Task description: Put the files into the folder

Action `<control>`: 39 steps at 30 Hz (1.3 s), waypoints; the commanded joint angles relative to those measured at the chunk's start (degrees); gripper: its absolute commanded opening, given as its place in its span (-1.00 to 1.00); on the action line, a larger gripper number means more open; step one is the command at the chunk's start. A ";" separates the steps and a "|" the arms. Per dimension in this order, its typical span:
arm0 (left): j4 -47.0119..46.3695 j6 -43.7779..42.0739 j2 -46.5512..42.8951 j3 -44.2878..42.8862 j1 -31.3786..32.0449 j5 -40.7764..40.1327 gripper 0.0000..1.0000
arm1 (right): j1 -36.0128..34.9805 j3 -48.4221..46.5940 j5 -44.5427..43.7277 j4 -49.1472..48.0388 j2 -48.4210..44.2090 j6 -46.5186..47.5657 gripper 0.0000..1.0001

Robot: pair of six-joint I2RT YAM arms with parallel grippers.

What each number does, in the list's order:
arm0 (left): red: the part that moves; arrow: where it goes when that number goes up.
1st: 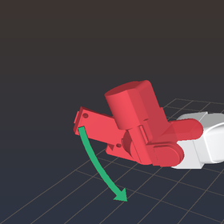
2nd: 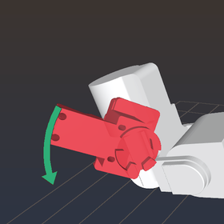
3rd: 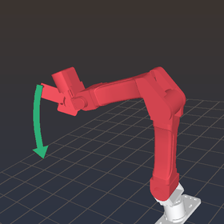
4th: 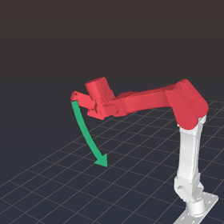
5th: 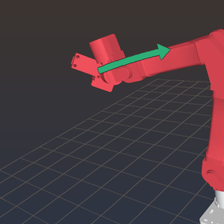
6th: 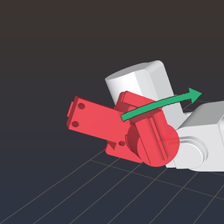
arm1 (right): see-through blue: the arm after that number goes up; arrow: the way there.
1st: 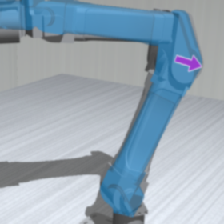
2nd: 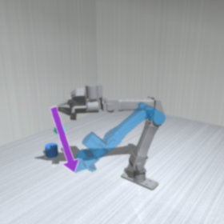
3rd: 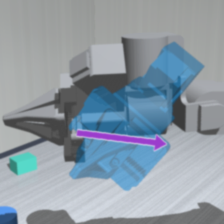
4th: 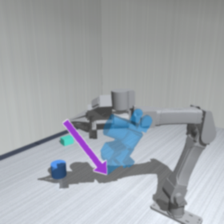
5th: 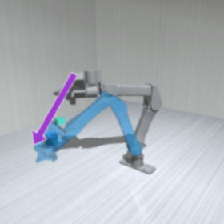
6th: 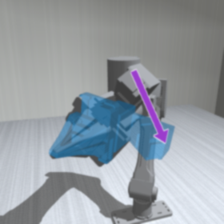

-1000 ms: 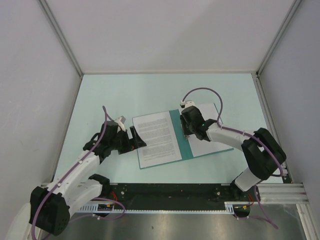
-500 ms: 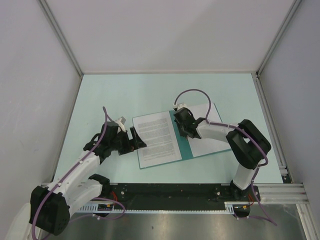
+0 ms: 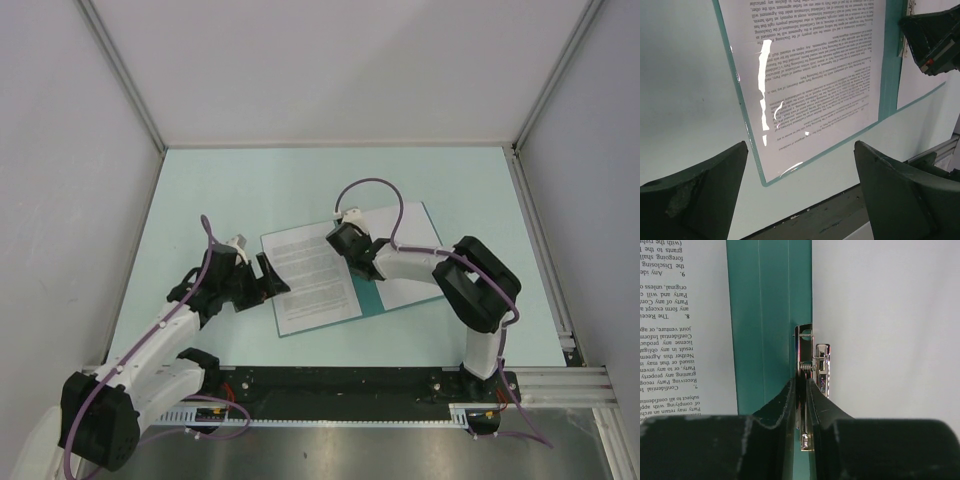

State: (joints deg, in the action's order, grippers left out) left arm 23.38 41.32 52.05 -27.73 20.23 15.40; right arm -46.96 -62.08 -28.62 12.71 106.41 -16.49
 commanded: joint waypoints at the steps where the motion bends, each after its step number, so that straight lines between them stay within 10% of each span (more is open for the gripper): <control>1: 1.14 3.06 -0.73 0.66 -0.19 -3.97 0.89 | -0.85 -0.14 -1.88 3.99 4.95 -3.90 -0.87; 20: -2.89 4.47 -0.37 5.92 -5.20 5.51 0.99 | 9.08 -0.76 24.65 0.48 -2.17 -8.82 -1.00; 39: 1.23 6.31 -3.53 8.83 -5.29 2.72 0.99 | 11.89 -3.66 29.06 0.56 -5.16 -11.11 -1.00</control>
State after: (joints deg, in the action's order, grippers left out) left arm 20.53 46.54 51.77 -19.14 15.33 20.91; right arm -35.14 -63.35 -0.51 12.78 104.86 -26.59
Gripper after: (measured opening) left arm 0.994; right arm 0.140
